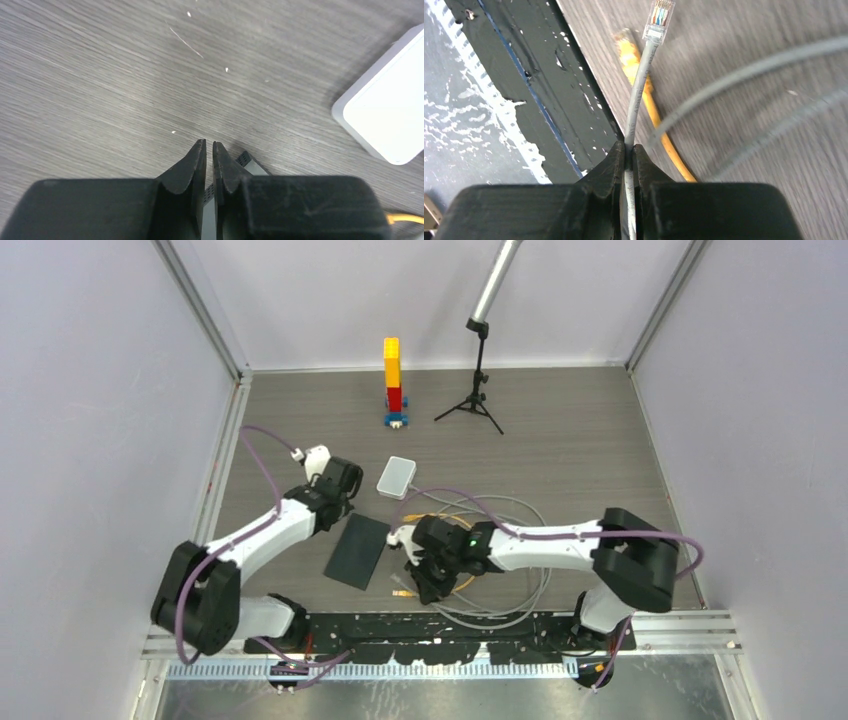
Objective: Insert the plug into the switch port
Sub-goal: Pick up the connector from the center of the board.
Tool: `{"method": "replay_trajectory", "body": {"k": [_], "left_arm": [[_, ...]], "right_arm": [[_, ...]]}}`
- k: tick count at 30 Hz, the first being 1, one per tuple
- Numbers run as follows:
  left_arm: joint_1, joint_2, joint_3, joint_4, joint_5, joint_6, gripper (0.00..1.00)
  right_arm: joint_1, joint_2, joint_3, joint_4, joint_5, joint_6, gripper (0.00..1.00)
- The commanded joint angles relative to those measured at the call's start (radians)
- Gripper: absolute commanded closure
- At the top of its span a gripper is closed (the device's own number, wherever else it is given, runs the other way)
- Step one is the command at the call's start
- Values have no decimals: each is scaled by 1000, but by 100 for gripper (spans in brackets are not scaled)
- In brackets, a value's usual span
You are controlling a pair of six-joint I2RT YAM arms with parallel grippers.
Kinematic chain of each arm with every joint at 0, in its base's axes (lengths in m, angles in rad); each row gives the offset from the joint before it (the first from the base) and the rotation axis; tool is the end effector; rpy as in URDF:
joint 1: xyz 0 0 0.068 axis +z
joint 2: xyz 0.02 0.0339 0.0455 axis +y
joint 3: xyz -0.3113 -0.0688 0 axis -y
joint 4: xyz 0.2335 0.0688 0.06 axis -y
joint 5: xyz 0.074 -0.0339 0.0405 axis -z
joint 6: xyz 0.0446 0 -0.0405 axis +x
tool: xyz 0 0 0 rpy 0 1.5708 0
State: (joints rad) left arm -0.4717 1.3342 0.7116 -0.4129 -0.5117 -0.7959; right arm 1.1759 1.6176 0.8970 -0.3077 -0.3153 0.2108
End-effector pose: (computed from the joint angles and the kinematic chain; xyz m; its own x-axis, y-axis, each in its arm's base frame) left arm 0.2142 -0.0847 0.2316 -0.6602 -0.3626 -0.6578 -0.4259 0.9021 -0.0698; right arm 0.1064 0.2912 0.2158 -0.5187 -0.7274 -0.4493 -0.8494 0.3786 0.3677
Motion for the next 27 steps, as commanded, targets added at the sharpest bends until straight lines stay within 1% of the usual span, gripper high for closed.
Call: {"method": "replay_trajectory", "body": {"k": [1,6,9,11,16,20,23,25,27], "left_arm": [[1,-117,14,-48,-120,50,86],[1,-186,16,-69,-172,60,80],[1,-223,7,-38,-163,85,76],[1,-248,-6,-6,-160,104,71],[1,-262,-17,107,-171,185,68],[1,-233,15,134,-166,227,68],[1,-238,15,179,-110,257,68],[1,-257,12,212,-39,282,68],[1,-285,7,240,54,313,69]], "right_arm": [[-41,-146,-87,84,56,66,100],[-110,-279,-172,145,88,99,100],[-146,-336,-216,191,95,100,100],[-160,-355,-240,239,105,102,100],[-178,-304,-277,388,141,110,100],[-184,-226,-279,483,117,103,100],[-186,-181,-275,520,84,79,100],[-187,-178,-263,504,78,62,99],[-188,-213,-256,473,90,50,99]]}}
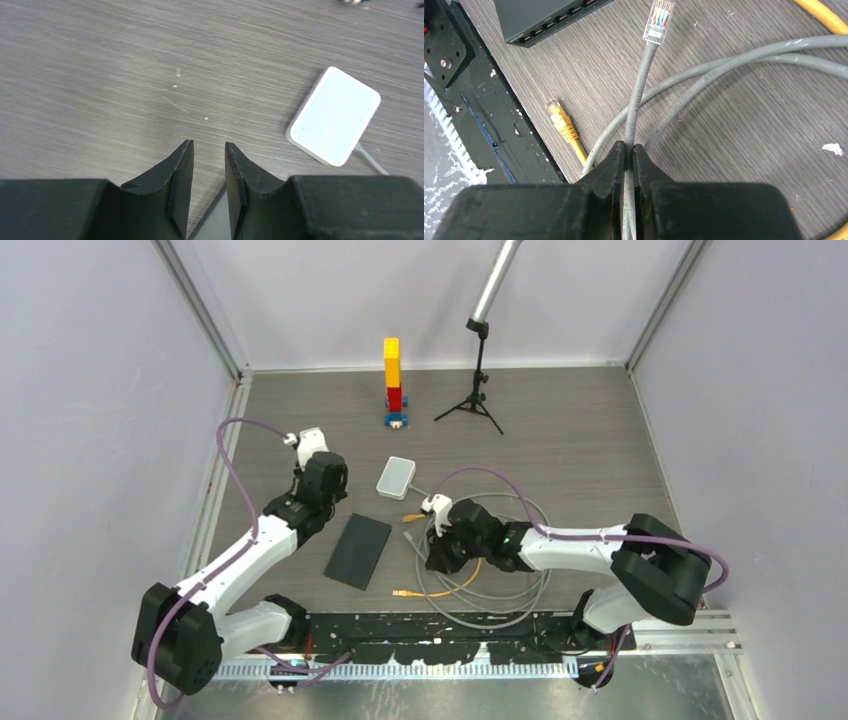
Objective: Insert the plug into the switch port
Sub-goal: Pick up the connector from the center of the board.
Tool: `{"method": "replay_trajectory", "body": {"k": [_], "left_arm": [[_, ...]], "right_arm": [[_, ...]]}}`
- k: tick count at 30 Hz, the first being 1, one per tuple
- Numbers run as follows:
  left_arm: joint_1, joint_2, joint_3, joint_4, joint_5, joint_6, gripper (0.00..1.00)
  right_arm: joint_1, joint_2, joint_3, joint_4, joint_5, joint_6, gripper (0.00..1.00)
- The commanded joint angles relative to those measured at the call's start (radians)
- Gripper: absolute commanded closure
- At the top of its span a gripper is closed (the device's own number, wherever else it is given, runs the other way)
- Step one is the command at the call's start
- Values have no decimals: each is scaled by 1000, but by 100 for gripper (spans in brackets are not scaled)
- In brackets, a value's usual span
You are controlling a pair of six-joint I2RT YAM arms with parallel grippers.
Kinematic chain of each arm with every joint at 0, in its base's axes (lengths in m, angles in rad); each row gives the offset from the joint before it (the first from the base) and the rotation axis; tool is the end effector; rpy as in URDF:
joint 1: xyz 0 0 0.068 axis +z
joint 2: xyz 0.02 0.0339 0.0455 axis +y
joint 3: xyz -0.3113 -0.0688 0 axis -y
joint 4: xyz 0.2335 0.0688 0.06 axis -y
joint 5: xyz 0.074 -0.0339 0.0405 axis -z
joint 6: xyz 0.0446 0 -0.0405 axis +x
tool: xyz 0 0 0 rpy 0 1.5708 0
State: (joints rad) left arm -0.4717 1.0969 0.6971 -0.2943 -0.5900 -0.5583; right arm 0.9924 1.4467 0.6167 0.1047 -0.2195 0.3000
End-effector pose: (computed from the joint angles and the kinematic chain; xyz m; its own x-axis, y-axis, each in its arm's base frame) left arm 0.1910 -0.0696 0.2838 -0.4815 -0.2485 -0.8405 -0.3047 0.9466 -0.1053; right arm 0.1402 0.2325 0.2126 -0.6143 -0.4133 -0.6722 -0.7587 0.5435 0.3591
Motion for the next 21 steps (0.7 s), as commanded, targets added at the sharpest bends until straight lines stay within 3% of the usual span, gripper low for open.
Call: {"method": "replay_trajectory", "body": {"k": [1,8,12,16,21], "left_arm": [[1,-65,14,144,215,98,69],[-10,-145,33,150,460,19,62],[-79,-164,54,180,533,-74,53],[-222,-179,96,191,490,-141,40],[-315,-256,109,185,396,-230,33]], "right_arm": [[-5,-65,28,42,5,-43,100],[-5,-250,86,-147,171,-77,99],[-7,-330,126,-214,187,-133,100],[-6,-353,202,-318,156,-161,100],[-5,-419,207,-374,157,-141,99]]}}
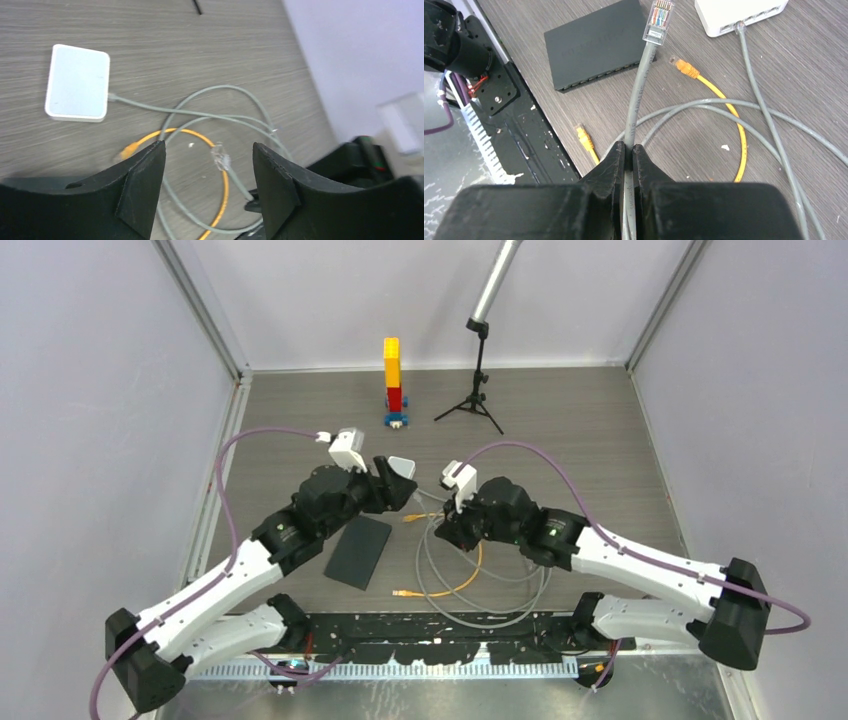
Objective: Insert the plug into the switch port
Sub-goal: Pick up the connector from the center of the board.
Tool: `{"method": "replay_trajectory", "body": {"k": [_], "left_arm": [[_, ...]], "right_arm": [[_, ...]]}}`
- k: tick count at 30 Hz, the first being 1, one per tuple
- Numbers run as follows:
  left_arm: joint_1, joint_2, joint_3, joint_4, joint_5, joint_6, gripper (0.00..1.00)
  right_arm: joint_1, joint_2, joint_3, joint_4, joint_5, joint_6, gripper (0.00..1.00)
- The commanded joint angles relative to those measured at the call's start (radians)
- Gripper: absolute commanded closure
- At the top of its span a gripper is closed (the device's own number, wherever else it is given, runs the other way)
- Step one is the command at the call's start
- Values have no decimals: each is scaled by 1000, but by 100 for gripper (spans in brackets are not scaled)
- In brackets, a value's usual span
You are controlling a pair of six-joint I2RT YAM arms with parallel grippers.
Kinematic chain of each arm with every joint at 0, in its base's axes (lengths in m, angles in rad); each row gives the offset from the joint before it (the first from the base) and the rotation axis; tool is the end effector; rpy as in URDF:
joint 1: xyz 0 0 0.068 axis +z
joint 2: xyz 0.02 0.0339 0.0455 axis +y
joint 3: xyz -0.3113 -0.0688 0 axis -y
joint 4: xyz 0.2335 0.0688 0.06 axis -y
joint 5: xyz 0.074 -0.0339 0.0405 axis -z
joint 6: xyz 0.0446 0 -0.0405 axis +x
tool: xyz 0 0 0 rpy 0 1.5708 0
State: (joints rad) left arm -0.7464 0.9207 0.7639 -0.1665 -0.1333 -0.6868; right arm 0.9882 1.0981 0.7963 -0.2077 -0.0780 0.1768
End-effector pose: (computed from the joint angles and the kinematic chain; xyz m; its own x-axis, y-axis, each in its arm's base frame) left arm 0.1389 -0.1204 0.3466 -0.5484 -0.3488 -0.7600 0.3010 0.7656 -0.5686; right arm 0.1195 0.1877 0.3208 -0.4172 -0.3145 -0.8527 -0.8092 0.5557 0.1910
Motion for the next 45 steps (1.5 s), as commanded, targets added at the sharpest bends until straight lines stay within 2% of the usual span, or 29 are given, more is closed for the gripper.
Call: {"method": "replay_trajectory", "body": {"k": [1,8,16,22,29,34,35,37,38,41,43,45], "left_arm": [[-46,-104,38,59,-63,-122,33],[-96,-89,18,60,-25,-252,35],[-306,-5,56,107,-154,-267,44],[-370,42,67,148,-168,-273,56],[-380,85,84,162,-189,-262,72],[-380,80,83,151,-218,-259,75],[-380,78,79,151,-223,-262,80],[-380,70,71,155,-232,-265,96],[-380,65,69,156,-236,-266,100],[-380,52,57,176,-229,-243,100],[-380,40,46,226,-200,-175,100],[-381,11,15,301,-142,-55,100]], "right_arm": [[0,-87,23,-65,15,-16,99],[-1,-177,7,-32,-5,-16,99],[-1,-196,28,-6,4,-10,99],[-1,-223,19,9,16,-1,99],[1,-244,15,-1,-1,-1,100],[0,-270,4,-9,-10,-5,100],[0,-272,2,-11,-9,-5,100],[0,-273,2,-16,-13,-3,99],[1,-273,-1,-20,-17,-2,99],[1,-276,-8,-21,-26,2,99],[0,-287,-17,-23,-31,9,88],[1,-313,-21,-29,-41,15,66]]}}
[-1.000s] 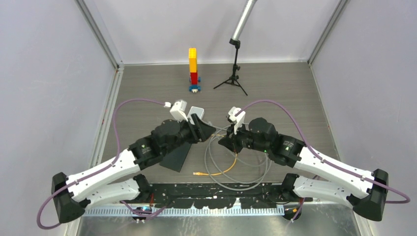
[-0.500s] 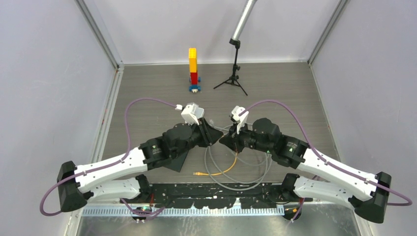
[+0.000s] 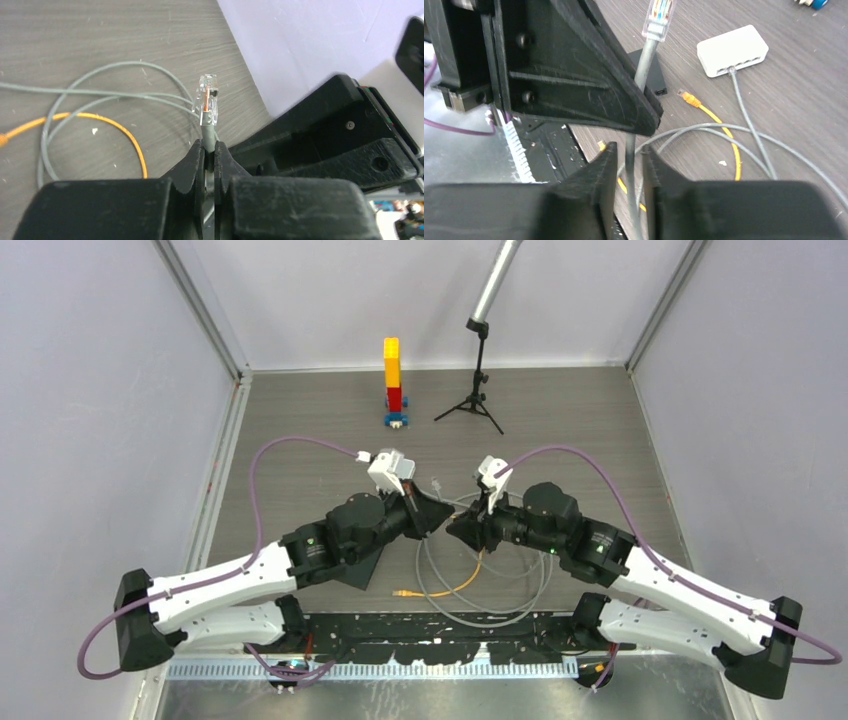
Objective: Insert the plug into the switch port
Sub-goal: Pick up the connector from the center of the board.
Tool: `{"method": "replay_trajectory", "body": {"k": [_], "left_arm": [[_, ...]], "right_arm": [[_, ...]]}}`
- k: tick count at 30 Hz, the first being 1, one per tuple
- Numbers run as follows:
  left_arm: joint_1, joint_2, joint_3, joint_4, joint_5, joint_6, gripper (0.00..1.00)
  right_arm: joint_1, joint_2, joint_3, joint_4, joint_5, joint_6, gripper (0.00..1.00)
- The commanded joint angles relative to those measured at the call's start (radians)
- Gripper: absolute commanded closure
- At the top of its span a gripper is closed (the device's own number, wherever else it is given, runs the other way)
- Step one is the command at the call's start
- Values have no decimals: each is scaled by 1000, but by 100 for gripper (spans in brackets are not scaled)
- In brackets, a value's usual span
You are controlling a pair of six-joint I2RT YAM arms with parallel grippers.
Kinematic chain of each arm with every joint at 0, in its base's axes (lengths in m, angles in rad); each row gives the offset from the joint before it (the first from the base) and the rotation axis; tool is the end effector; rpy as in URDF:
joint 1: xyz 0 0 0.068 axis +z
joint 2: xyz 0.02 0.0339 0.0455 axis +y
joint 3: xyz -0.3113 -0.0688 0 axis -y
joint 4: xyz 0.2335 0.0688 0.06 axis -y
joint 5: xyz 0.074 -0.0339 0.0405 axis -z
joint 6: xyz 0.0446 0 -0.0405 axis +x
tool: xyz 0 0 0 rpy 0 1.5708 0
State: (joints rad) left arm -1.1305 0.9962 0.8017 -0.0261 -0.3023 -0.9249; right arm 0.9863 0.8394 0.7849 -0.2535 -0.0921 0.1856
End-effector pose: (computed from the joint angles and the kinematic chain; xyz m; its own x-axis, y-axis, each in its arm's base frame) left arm 0.0995 -0.1800 0.3630 -0.6469 -0.4156 -0.6393 0.3708 0.5612 -0.7400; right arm 0.0856 0.1368 0.3565 -0.3266 -0.1606 -0.9314 -0.8329 0.5148 0.2033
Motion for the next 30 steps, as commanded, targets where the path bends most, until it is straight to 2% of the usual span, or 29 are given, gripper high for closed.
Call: {"method": "replay_trajectory", "body": {"k": [1,4,7,9,12,16,24,30], "left_arm": [[4,-79,-40,208,57,233,100],[4,-125,-66,272,161,372,100],[4,-158,-60,269,288,470,100],[3,-169,-50,263,395,506,100],[4,-165,-29,238,466,535,100],[4,-152,-24,266,529,531,100],[4,-168,-30,323,582,528,100],[3,-188,-47,370,590,507,100]], "right_arm": [[3,-69,-12,16,-27,8,57],[1,-125,-26,43,-45,17,39],[1,-163,-43,98,-105,23,33],[1,-172,-53,142,-199,21,33],[0,-170,-73,231,-306,36,32],[-1,-158,-97,325,-329,47,33],[-2,-133,-137,438,-405,74,44],[-2,-137,-189,539,-472,103,45]]}}
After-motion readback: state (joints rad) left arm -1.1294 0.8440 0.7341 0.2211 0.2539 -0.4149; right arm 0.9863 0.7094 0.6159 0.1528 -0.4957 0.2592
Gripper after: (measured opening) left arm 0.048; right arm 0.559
